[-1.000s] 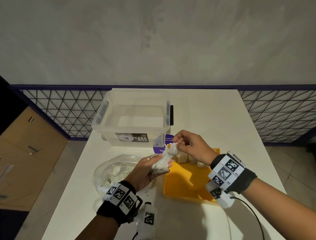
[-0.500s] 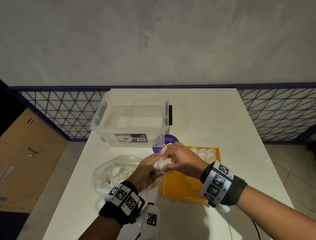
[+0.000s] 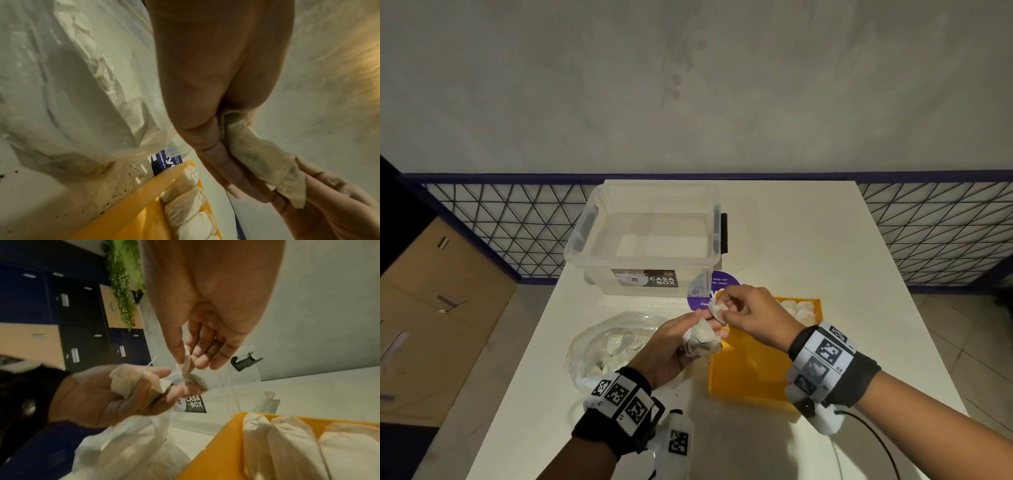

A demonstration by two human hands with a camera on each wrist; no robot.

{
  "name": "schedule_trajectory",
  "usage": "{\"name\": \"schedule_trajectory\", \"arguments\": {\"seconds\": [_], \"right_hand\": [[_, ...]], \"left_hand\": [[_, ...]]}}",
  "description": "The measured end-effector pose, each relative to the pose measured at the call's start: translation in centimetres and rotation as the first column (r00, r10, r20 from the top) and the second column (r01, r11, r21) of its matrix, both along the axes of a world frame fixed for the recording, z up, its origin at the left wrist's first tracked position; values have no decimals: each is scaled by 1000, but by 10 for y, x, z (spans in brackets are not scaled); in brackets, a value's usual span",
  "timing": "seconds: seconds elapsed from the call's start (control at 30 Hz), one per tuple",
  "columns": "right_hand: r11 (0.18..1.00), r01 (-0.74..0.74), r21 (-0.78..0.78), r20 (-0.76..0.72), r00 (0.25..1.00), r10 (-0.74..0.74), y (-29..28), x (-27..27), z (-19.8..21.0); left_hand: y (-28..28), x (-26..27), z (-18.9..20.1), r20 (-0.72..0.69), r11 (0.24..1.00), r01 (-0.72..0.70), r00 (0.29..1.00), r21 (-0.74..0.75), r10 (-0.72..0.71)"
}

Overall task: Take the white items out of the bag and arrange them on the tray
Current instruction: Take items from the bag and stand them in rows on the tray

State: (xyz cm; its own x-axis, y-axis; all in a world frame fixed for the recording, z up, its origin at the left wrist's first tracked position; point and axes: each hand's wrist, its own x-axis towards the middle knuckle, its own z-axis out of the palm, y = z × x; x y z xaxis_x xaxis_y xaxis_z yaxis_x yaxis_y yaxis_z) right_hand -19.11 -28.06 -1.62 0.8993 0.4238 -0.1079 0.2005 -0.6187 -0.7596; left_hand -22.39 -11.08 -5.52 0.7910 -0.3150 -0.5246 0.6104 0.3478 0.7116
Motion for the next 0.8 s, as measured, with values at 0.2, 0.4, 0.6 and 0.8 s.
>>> {"name": "schedule_trajectory", "arguments": {"seconds": [0.2,0.4,0.6,0.8], "right_hand": [[996,95,-3,11,995,-95,-19,22,0],[916,14,-401,66,998,14,-24,37,-23],[853,-76,-517,-9,996,84,-8,38,-45],[730,-85,-678,71,981,181,2,47,-63]], "left_hand": [[10,-2,-6,-55,997,-66,996,-43,64],[22,-3,-9,-38,994,-109,993,-26,108],[27,-4,-9,-74,982,-177,982,-67,172],[29,-6,-15,-95,977,-193,978,-92,185]]}}
